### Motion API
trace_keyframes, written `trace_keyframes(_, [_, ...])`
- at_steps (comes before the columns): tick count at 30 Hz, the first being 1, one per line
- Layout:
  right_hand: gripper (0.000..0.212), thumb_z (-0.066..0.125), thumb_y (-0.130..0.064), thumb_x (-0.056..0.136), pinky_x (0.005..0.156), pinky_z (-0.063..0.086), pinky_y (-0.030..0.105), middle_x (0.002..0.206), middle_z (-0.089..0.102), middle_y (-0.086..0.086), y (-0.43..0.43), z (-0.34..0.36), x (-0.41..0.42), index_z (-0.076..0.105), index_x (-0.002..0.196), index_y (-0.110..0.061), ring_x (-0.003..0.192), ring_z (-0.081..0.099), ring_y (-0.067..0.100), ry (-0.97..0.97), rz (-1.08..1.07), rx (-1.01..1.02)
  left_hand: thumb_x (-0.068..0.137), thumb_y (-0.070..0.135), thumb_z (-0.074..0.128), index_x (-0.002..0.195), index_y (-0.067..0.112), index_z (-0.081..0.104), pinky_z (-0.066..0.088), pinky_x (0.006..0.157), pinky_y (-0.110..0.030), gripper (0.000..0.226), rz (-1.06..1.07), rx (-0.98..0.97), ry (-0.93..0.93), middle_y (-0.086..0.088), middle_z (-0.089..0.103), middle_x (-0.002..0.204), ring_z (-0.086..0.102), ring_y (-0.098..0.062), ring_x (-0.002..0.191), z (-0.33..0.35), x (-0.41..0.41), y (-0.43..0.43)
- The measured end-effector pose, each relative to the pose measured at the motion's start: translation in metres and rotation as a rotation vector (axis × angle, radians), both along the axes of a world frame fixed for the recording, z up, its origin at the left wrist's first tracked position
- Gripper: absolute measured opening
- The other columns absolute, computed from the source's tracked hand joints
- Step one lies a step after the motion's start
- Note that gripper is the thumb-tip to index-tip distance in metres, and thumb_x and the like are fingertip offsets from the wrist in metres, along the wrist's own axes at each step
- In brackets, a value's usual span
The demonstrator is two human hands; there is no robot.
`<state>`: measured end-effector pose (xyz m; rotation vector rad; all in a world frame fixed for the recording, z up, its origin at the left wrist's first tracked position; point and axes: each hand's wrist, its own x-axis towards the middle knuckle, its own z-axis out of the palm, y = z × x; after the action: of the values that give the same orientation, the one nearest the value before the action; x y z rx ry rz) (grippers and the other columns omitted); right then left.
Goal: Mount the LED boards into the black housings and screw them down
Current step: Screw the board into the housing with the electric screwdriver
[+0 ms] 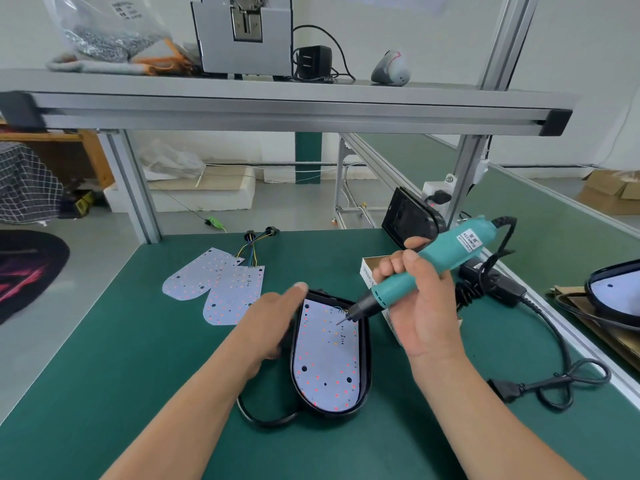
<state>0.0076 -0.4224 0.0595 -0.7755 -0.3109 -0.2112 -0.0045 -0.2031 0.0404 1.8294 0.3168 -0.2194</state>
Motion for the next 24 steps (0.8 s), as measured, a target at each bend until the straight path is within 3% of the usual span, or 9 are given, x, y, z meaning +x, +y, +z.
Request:
trace_keyframes(2, [0.012, 0.062, -0.008, 0.097, 0.08, 0.053, 0.035, 0.079, 0.05, 0.004, 0.001, -0.002, 0.001, 0.063, 0.104, -0.017, 0.074, 0.056, 0.021, 0.039, 0.017, 0.052, 0.101, 0.019, 0.052, 0.094, 0.011, 0.053, 0.024, 0.044, -0.024, 0.011, 0.138, -0.269, 0.029, -0.001, 0.045, 0.067, 0.029, -0.015, 0.053, 0.003, 0.003, 0.006])
trace_keyframes(5, [0.012, 0.061, -0.009, 0.097, 0.08, 0.053, 0.035, 0.079, 0.049, 0.004, 0.0, -0.003, 0.002, 0.063, 0.104, -0.017, 0.073, 0.055, 0.019, 0.064, 0.015, 0.086, 0.101, -0.009, 0.04, 0.106, -0.005, 0.061, 0.034, 0.04, -0.019, 0.022, 0.226, -0.596, 0.026, -0.011, 0.059, 0.083, 0.043, -0.012, 0.054, 0.003, 0.002, 0.017])
trace_keyframes(11, [0.012, 0.061, -0.008, 0.096, 0.082, 0.049, 0.036, 0.08, 0.048, 0.003, 0.008, -0.002, 0.007, 0.06, 0.105, -0.016, 0.073, 0.053, 0.019, 0.114, -0.016, 0.134, 0.104, -0.014, 0.038, 0.112, -0.009, 0.061, 0.043, 0.04, -0.015, 0.025, 0.252, -0.745, 0.035, -0.021, 0.077, 0.103, 0.057, -0.006, 0.049, -0.006, 0.007, 0.022])
trace_keyframes(16, [0.012, 0.061, -0.005, 0.096, 0.08, 0.049, 0.037, 0.08, 0.051, 0.004, 0.019, 0.007, 0.018, 0.062, 0.102, -0.015, 0.074, 0.055, 0.02, 0.138, -0.045, 0.174, 0.108, -0.006, 0.045, 0.107, -0.007, 0.062, 0.046, 0.042, -0.016, 0.016, 0.34, -0.875, 0.009, -0.018, 0.076, 0.093, 0.062, -0.009, 0.055, -0.008, 0.009, 0.022])
trace_keyframes(18, [0.012, 0.061, -0.004, 0.096, 0.078, 0.05, 0.036, 0.079, 0.051, 0.004, 0.024, 0.01, 0.022, 0.062, 0.1, -0.016, 0.073, 0.055, 0.02, 0.147, -0.048, 0.196, 0.104, -0.014, 0.04, 0.109, -0.011, 0.058, 0.053, 0.049, -0.019, 0.018, 0.381, -1.0, 0.011, -0.027, 0.063, 0.109, 0.066, -0.02, 0.075, -0.008, 0.009, 0.024])
trace_keyframes(21, [0.012, 0.059, -0.004, 0.096, 0.074, 0.051, 0.034, 0.077, 0.051, 0.003, 0.031, 0.012, 0.028, 0.061, 0.097, -0.015, 0.071, 0.055, 0.019, 0.162, -0.064, 0.23, 0.097, -0.023, 0.025, 0.122, -0.016, 0.051, 0.059, 0.074, -0.028, 0.036, 0.386, -1.079, -0.007, -0.03, 0.053, 0.125, 0.066, -0.034, 0.102, -0.008, 0.009, 0.026])
trace_keyframes(24, [0.012, 0.06, -0.004, 0.095, 0.073, 0.052, 0.034, 0.077, 0.05, 0.004, 0.036, 0.01, 0.03, 0.061, 0.099, -0.015, 0.071, 0.056, 0.019, 0.158, -0.063, 0.248, 0.096, -0.025, 0.021, 0.119, -0.017, 0.053, 0.059, 0.082, -0.036, 0.041, 0.376, -1.037, -0.022, -0.034, 0.06, 0.12, 0.074, -0.037, 0.102, -0.006, 0.007, 0.024])
